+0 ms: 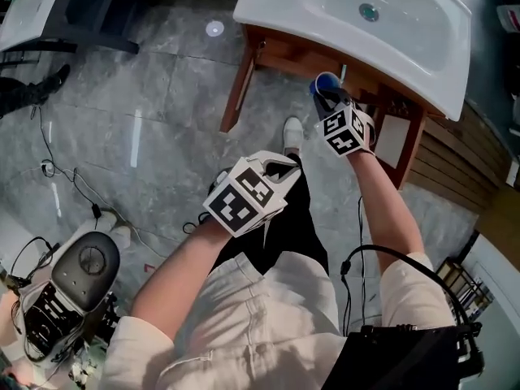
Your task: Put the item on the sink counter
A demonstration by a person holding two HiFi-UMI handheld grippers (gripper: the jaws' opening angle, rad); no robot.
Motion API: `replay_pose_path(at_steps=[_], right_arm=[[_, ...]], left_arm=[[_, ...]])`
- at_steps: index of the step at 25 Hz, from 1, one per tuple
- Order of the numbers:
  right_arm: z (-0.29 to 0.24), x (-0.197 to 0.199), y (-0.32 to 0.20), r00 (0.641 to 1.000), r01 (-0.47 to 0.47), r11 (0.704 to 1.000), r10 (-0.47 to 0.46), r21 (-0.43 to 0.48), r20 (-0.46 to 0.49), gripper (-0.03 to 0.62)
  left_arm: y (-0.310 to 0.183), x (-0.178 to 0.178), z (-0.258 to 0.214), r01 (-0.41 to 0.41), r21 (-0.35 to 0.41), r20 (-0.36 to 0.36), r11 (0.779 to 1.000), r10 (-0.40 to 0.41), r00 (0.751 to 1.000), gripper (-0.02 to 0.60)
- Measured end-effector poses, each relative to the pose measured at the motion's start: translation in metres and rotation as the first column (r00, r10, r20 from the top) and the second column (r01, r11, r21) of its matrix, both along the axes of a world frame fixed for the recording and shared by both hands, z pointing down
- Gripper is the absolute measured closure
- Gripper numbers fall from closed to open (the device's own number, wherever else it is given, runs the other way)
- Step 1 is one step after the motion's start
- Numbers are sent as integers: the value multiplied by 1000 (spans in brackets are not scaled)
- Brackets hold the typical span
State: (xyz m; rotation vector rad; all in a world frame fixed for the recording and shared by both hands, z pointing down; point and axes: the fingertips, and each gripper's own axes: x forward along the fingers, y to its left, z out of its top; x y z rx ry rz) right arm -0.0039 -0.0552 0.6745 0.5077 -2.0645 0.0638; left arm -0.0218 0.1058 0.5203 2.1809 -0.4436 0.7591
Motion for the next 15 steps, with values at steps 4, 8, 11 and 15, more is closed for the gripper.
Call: replay_pose_path(at_steps=[4, 8, 11, 15], right_arm=[[32, 6, -23, 998, -63, 998, 63, 5, -14, 574], [68, 10, -51, 995, -88, 996, 88, 15, -47, 574], [84, 9, -64, 992, -112, 994, 113, 17, -51, 574], [91, 4, -80, 992, -110, 993, 112, 41, -59, 572]], left_arm=[[-7, 2, 14, 9, -26, -3, 1000, -9, 1000, 577], [-20, 2, 29, 11, -47, -10, 999, -12, 1000, 577], [-26, 3, 39, 2, -49, -9, 999, -2, 1000, 577], [-39, 2, 45, 5, -44, -9, 999, -5, 1000, 577]])
